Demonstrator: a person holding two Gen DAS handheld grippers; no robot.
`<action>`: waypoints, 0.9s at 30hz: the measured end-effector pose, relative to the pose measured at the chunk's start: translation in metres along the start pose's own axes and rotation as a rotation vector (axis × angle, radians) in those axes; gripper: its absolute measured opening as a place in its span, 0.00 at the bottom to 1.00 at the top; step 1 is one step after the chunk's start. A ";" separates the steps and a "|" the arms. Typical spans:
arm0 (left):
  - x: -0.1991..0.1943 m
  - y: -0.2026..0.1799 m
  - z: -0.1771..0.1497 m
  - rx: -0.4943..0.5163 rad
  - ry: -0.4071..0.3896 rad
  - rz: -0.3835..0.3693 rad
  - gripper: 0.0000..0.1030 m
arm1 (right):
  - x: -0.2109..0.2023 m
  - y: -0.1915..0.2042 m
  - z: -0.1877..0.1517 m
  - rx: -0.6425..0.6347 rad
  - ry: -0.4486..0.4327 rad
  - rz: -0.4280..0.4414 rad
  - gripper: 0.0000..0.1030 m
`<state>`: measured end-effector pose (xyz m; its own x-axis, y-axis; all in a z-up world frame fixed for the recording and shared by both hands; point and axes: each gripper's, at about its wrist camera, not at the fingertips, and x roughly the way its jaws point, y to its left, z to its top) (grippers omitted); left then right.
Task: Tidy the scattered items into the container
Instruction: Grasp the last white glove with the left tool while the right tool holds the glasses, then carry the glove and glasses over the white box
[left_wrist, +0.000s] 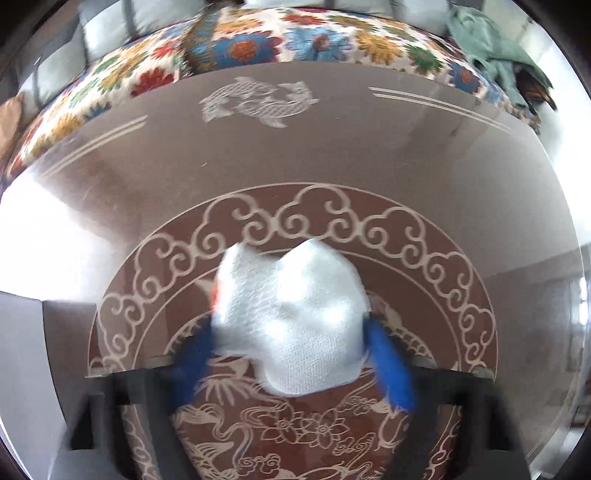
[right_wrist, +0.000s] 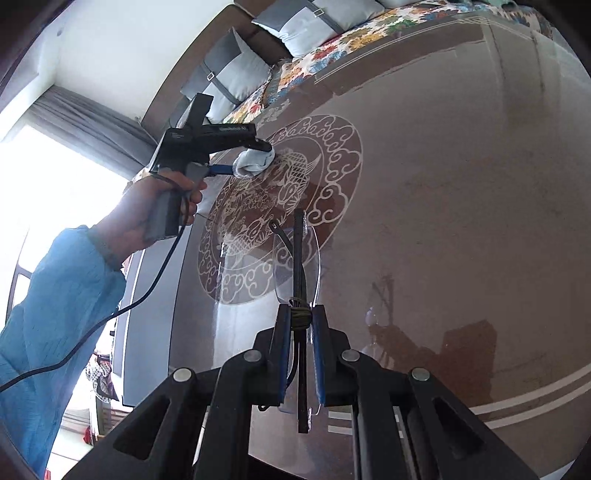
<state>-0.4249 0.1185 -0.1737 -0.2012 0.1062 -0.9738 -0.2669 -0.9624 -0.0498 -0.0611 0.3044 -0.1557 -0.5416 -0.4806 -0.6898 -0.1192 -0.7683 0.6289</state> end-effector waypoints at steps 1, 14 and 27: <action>-0.003 0.003 -0.001 -0.010 -0.005 -0.008 0.48 | -0.001 0.000 0.000 -0.003 0.000 0.001 0.11; -0.092 -0.023 -0.170 0.096 -0.145 -0.135 0.22 | 0.002 0.009 0.011 -0.047 -0.036 -0.108 0.11; -0.115 -0.022 -0.322 0.074 -0.128 -0.209 0.22 | 0.030 0.075 -0.034 -0.171 0.047 -0.161 0.11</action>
<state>-0.0924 0.0465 -0.1325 -0.2511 0.3367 -0.9075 -0.3828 -0.8957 -0.2264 -0.0575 0.2181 -0.1417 -0.4868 -0.3624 -0.7948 -0.0555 -0.8952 0.4422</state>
